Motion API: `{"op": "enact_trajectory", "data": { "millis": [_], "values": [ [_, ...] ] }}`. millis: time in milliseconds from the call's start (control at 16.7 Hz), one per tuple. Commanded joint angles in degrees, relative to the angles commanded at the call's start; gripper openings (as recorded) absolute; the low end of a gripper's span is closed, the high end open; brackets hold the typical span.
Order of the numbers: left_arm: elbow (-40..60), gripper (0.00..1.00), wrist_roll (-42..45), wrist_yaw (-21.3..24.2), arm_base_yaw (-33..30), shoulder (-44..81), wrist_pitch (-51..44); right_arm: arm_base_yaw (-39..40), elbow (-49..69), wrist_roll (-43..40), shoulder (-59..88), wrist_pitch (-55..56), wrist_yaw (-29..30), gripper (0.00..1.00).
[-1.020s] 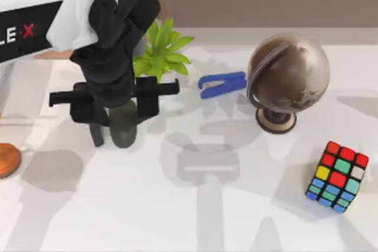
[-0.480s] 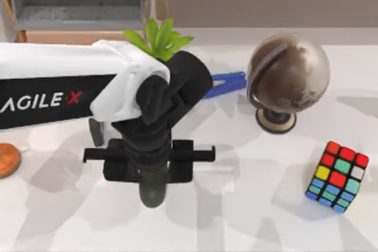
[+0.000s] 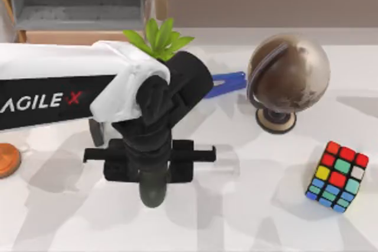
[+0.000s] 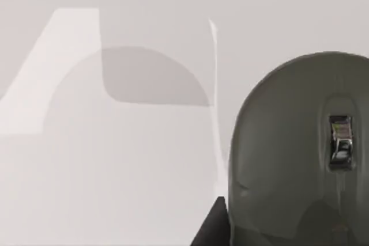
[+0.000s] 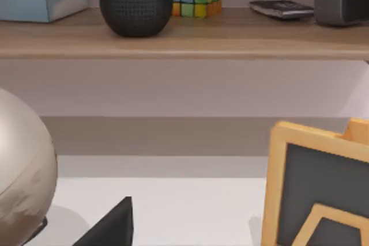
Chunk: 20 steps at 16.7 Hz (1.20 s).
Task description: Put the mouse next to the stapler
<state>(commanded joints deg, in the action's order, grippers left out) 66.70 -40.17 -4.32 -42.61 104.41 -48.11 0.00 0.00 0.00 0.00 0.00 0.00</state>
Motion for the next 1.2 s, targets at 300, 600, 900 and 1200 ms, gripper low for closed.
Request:
{"op": "enact_trajectory", "data": {
  "millis": [300, 600, 900, 1200],
  "values": [
    [0.3, 0.00, -0.1, -0.1, 0.0, -0.6, 0.6, 0.0, 0.0, 0.0, 0.0, 0.0, 0.0, 1.00],
    [0.8, 0.00, -0.2, -0.2, 0.0, -1.3, 1.6, 0.0, 0.0, 0.0, 0.0, 0.0, 0.0, 1.00],
    [0.9, 0.00, -0.1, -0.2, 0.0, -1.6, 2.6, 0.0, 0.0, 0.0, 0.0, 0.0, 0.0, 1.00],
    [0.2, 0.00, 0.0, -0.1, 0.0, -0.7, 3.2, 0.0, 0.0, 0.0, 0.0, 0.0, 0.0, 1.00]
  ]
}}
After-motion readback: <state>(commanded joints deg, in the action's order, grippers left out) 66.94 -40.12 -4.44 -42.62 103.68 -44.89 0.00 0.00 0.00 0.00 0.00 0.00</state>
